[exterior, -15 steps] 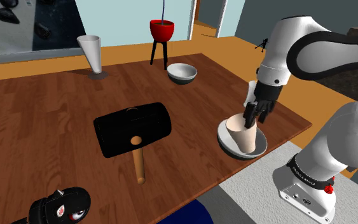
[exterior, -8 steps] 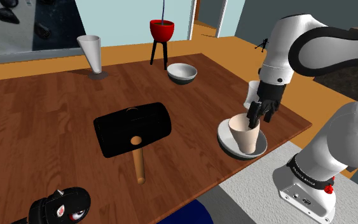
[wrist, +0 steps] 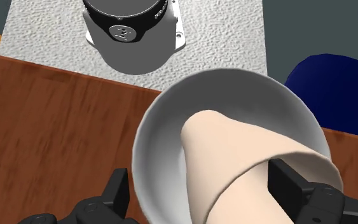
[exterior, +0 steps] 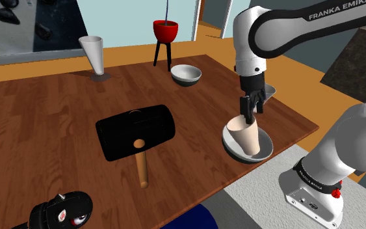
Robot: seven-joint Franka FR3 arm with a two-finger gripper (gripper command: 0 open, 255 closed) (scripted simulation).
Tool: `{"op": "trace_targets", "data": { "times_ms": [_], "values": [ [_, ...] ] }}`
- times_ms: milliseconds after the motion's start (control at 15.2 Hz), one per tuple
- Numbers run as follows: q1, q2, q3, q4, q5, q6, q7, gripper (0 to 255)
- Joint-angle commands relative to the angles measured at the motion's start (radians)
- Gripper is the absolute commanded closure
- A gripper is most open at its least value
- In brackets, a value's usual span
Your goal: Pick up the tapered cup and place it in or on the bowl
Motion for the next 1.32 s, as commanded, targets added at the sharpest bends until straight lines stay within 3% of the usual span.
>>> {"op": "trace_targets", "data": {
  "times_ms": [0, 198, 726, 792, 1254],
  "values": [
    [0.002, 0.004, 0.002, -0.021, 0.000, 0.018, -0.005, 0],
    [0.006, -0.003, 0.006, -0.072, 0.006, 0.063, -0.007, 0],
    [0.006, -0.003, 0.006, -0.072, 0.006, 0.063, -0.007, 0],
    [0.006, -0.003, 0.006, -0.072, 0.006, 0.063, -0.007, 255],
    [0.006, -0.003, 0.006, -0.072, 0.006, 0.062, -0.007, 255]
  ]
}}
